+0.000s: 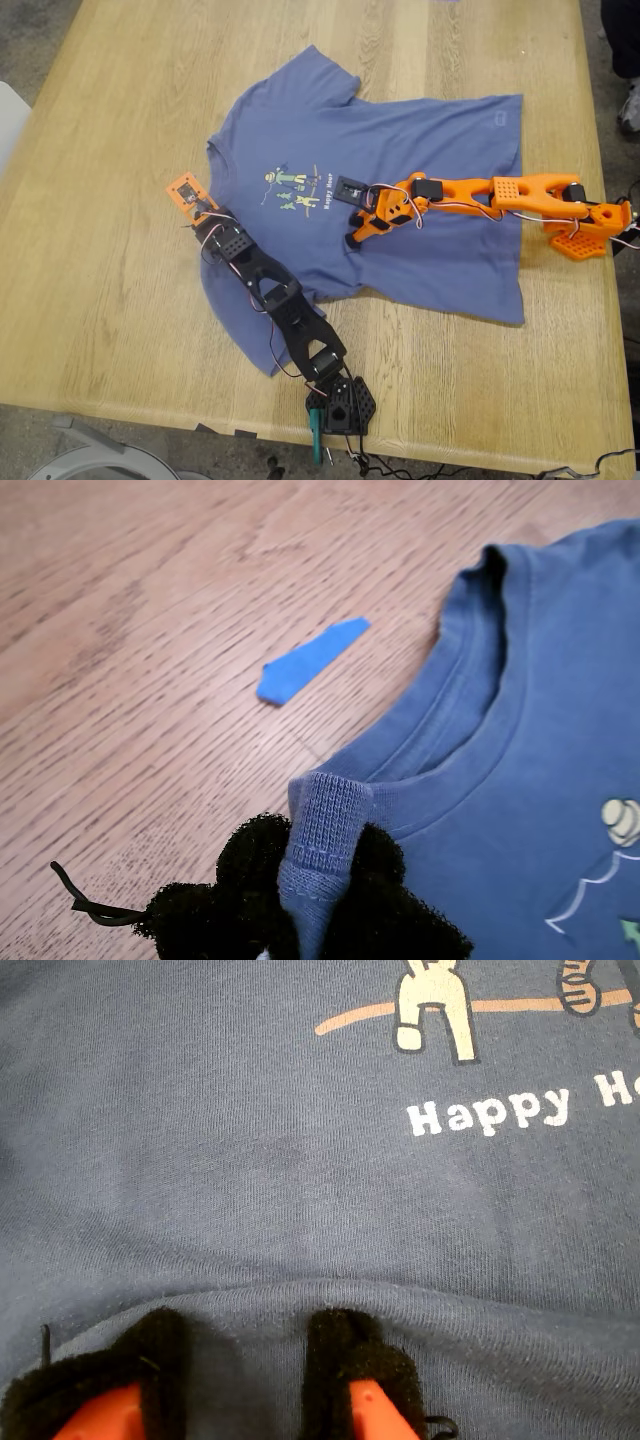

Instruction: Fold a T-shirt

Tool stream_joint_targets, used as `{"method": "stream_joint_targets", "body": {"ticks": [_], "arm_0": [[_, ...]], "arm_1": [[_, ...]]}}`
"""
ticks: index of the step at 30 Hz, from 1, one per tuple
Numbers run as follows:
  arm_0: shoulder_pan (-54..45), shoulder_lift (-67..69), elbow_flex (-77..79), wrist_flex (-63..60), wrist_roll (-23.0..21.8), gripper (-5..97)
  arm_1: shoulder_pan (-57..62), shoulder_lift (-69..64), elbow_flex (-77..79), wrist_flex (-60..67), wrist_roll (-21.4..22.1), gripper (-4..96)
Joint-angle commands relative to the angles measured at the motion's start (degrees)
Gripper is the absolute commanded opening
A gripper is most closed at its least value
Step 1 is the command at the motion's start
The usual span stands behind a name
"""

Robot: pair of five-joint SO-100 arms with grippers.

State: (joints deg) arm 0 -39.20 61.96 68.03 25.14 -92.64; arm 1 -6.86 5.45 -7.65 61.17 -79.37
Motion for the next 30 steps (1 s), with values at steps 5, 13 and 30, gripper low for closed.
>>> {"method": "stream_joint_targets", "body": {"ticks": [5, 13, 30], "arm_0": [[1.9, 15.9, 2.8, 0.5, -1.1, 1], [1.9, 17.3, 4.1, 1.0, -1.1, 1], [16.2, 44.4, 33.0, 1.9, -2.5, 0]], "arm_1": [[1.8, -1.8, 0.3, 0.5, -0.9, 17.1], [1.5, -2.0, 0.5, 2.5, -1.8, 0.4], [11.3, 2.3, 0.4, 3.9, -1.4, -0.1]]}}
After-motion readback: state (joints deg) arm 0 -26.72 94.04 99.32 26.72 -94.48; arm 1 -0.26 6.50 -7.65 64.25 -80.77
